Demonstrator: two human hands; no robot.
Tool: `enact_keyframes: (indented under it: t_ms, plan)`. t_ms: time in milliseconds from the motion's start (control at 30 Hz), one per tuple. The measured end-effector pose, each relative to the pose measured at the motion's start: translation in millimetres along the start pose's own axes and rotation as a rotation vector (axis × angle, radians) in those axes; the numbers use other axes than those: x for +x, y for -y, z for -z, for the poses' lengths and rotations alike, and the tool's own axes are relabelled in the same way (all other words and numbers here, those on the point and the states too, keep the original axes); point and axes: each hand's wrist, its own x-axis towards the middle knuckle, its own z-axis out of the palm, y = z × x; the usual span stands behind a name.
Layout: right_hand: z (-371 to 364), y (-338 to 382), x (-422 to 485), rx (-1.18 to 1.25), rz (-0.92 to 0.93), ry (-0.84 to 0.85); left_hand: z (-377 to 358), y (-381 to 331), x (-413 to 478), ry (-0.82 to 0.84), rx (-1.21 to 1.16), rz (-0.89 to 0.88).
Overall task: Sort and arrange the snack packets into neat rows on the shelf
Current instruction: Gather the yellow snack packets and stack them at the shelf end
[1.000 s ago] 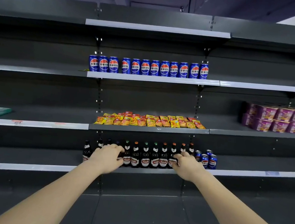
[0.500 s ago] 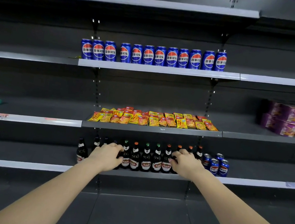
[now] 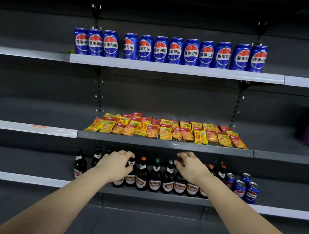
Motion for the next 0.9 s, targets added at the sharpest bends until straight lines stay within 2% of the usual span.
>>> enact_keyframes:
  t_ms: [267,567,900]
  plan:
    - [-7,14,92,-0.017,-0.016,-0.016,-1,51,92,-0.019,-0.004,-0.029]
    - [-14,72,220,-0.054,-0.008,-0.060,23,144,193,-0.046,0.033,-0.034]
    - [-65,114,310,-0.086,0.033,0.017,4,223,253,0.047,0.042,-0.004]
